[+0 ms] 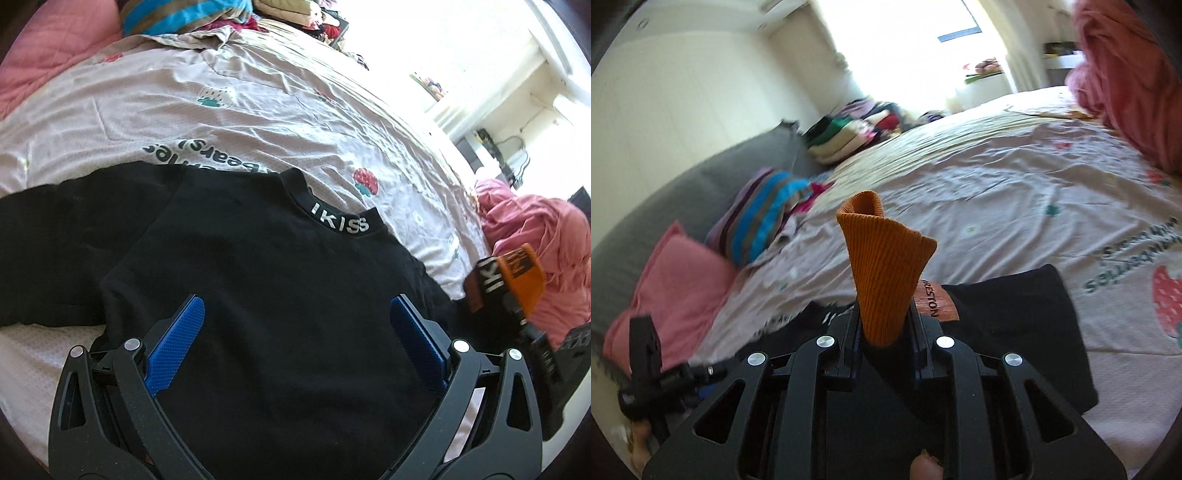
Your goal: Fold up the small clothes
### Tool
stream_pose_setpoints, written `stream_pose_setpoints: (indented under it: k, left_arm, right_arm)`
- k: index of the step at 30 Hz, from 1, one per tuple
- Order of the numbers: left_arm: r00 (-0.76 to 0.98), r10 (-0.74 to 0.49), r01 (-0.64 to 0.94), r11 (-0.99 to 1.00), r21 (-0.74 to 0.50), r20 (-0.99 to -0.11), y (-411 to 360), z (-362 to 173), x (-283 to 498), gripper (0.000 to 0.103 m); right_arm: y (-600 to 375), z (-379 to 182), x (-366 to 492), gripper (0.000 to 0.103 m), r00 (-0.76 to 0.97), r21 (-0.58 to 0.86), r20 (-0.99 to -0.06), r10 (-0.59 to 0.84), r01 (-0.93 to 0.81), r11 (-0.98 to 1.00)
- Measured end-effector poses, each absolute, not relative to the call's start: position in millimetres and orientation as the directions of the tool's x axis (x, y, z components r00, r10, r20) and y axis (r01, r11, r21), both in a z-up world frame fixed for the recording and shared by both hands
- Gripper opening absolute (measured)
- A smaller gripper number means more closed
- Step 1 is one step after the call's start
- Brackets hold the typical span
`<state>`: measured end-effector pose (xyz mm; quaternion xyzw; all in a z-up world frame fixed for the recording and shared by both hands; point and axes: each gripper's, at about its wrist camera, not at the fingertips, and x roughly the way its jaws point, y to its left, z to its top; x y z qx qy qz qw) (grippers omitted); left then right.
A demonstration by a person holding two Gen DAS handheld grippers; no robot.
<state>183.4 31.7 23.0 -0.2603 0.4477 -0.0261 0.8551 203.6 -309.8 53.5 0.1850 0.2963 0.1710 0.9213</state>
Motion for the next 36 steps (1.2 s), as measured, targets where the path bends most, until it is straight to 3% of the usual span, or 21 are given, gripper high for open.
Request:
stream_pose_setpoints:
  k: [13, 18, 22, 24, 26, 31, 36]
  left_arm:
    - [0.588, -0.411, -0.192, 0.765, -0.614, -0.696, 48, 2, 185, 0.094]
    - [0.577, -0.457, -0.183, 0.736, -0.652, -0.677, 48, -10, 189, 0.094]
    - [0.55, -0.497, -0.159, 0.727, -0.668, -0.671, 39, -19, 194, 0.092]
    - [0.534, -0.51, -0.146, 0.73, -0.668, -0.674, 31, -22, 196, 0.085]
    - [0.515, -0.534, -0.124, 0.727, -0.675, -0.67, 23, -26, 198, 0.067]
    - [0.477, -0.563, -0.073, 0.74, -0.669, -0.675, 1, -30, 201, 0.04]
    - [0.461, -0.505, -0.101, 0.787, -0.609, -0.73, -13, -41, 210, 0.039]
  right_arm:
    - [-224, 25, 208, 0.022, 0.699, 0.321, -0.553, 0.453, -0.323, 0.89]
    - [-209, 10, 209, 0.033, 0.646, 0.345, -0.588, 0.487, -0.344, 0.873]
    - [-209, 8, 201, 0.035, 0.619, 0.367, -0.592, 0.517, -0.364, 0.856]
    - [-213, 10, 195, 0.039, 0.612, 0.379, -0.585, 0.533, -0.374, 0.846]
    - [-219, 13, 191, 0.039, 0.615, 0.382, -0.581, 0.533, -0.372, 0.846]
    - [-250, 17, 185, 0.042, 0.647, 0.406, -0.576, 0.499, -0.303, 0.862]
    - [-275, 18, 181, 0.042, 0.669, 0.432, -0.568, 0.479, -0.252, 0.866]
